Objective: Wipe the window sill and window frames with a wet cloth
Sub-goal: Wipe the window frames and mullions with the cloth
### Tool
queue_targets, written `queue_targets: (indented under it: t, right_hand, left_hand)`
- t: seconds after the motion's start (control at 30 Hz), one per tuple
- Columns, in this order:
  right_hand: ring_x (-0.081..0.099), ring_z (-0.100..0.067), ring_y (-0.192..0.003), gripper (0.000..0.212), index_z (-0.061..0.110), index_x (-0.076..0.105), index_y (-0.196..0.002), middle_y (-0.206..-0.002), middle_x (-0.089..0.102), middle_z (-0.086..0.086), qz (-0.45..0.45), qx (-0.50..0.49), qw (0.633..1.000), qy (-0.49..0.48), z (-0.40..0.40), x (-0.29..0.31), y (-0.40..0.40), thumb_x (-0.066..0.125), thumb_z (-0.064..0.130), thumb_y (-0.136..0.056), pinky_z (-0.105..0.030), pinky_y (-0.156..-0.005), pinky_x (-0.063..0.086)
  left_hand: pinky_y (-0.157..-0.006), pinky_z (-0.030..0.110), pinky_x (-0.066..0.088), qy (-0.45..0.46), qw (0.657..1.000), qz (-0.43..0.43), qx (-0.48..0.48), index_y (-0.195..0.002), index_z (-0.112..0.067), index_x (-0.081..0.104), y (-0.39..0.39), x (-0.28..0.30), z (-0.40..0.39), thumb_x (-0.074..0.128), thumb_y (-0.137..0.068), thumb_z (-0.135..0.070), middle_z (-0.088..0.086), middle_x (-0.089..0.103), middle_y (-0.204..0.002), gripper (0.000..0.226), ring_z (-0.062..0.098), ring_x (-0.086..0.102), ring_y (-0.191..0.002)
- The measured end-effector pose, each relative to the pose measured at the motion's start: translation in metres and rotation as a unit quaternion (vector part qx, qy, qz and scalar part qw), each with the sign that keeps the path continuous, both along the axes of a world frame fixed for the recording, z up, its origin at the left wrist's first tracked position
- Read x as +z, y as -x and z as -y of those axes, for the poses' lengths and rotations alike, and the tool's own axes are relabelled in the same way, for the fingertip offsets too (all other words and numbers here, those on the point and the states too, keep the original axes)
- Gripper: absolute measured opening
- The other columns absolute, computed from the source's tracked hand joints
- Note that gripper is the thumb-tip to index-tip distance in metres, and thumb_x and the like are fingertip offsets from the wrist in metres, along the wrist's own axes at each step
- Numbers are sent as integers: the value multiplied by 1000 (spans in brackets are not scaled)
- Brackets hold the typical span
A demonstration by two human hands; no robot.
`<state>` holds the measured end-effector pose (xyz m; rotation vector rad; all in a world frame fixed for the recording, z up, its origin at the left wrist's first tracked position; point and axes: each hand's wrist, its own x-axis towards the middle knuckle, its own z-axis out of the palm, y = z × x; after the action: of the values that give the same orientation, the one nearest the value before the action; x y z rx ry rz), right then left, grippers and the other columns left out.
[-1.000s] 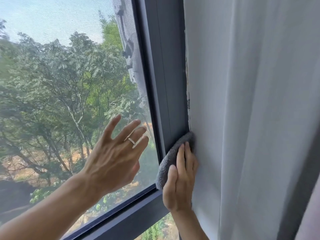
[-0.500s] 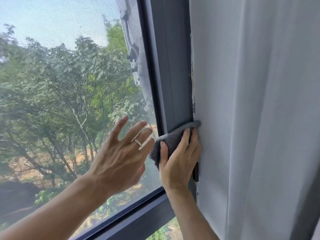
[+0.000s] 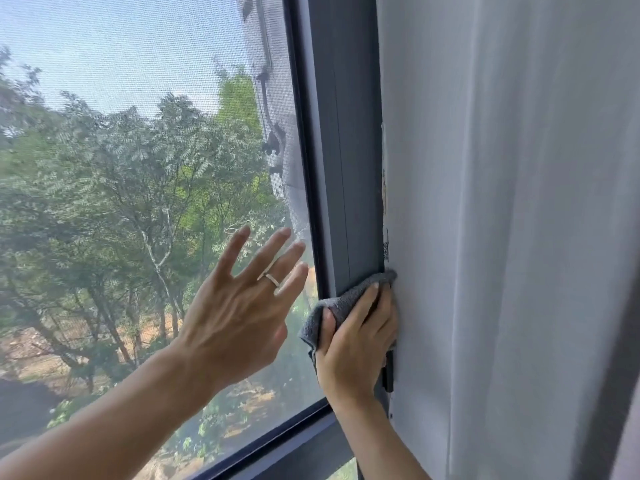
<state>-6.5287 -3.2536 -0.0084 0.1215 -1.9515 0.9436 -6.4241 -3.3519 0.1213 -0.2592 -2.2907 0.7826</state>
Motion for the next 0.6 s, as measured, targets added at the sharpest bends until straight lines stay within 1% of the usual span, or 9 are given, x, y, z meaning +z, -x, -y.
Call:
queue_targets:
  t: [0.1,0.13,0.17,0.23,0.3,0.4,0.47,0.53,0.6]
  right_hand:
    - [38,-43,-128,70,-7,39,-143,-144,40,-31,-50,-21,999,6,4,58,13,27,49,-103,-50,-107,30]
    - [38,-42,-129,70,-6,39,-144,-144,40,-30,-57,-26,998,12,5,66,14,28,49,-103,-49,-107,29]
    - [38,-42,-129,70,-4,38,-145,-145,40,-29,-56,-22,998,14,4,66,11,27,50,-103,-49,-107,30]
    - [41,-44,-128,70,-4,38,-145,-145,40,-30,-38,-4,999,14,1,44,3,23,50,-104,-54,-105,34]
    - [43,-46,-125,70,-6,38,-144,-143,41,-31,-13,-5,1000,6,0,31,-1,21,49,-104,-56,-102,34]
    - [42,-45,-124,71,-5,39,-143,-142,41,-31,-35,-31,999,6,3,72,8,20,50,-103,-52,-103,30]
    - [41,-43,-126,70,-3,40,-144,-143,42,-29,-60,-34,998,9,4,100,14,24,51,-102,-49,-104,30]
    - [42,-41,-126,69,-2,40,-145,-144,41,-27,-59,-27,998,17,4,98,12,25,51,-102,-49,-104,30]
    - [43,-43,-125,67,-2,38,-145,-144,41,-27,-36,-24,999,21,4,76,6,25,49,-103,-51,-103,32]
  left_hand:
    - [-119,58,6,-2,1000,-9,4,-128,-7,62,-1,7,-1,81,-64,-32,16,48,-145,71,33,38,-140]
    - [-119,58,5,1,1000,-10,8,-129,-7,61,0,8,-2,81,-65,-32,16,48,-146,72,33,38,-140]
    - [-118,58,6,2,1000,-9,12,-131,-7,60,-1,11,-2,81,-65,-33,16,47,-146,74,34,37,-140]
    - [-118,59,7,0,1000,-13,15,-134,-7,58,-3,17,0,79,-67,-35,16,45,-148,75,33,36,-141]
    - [-118,60,7,8,1000,-12,24,-134,-8,57,-6,26,1,74,-72,-38,16,44,-148,72,33,35,-141]
    - [-118,60,6,5,1000,-14,27,-133,-8,59,-9,38,1,61,-75,-41,16,46,-147,67,33,36,-141]
    - [-118,60,7,-2,999,-16,28,-132,-8,60,-11,43,0,59,-75,-42,16,47,-146,66,34,37,-140]
    - [-118,59,7,-2,999,-22,33,-132,-8,59,-12,50,0,58,-75,-41,16,47,-146,66,34,38,-140]
    - [-118,59,6,-10,999,-29,35,-132,-8,59,-13,54,1,58,-76,-42,16,47,-146,66,34,38,-140]
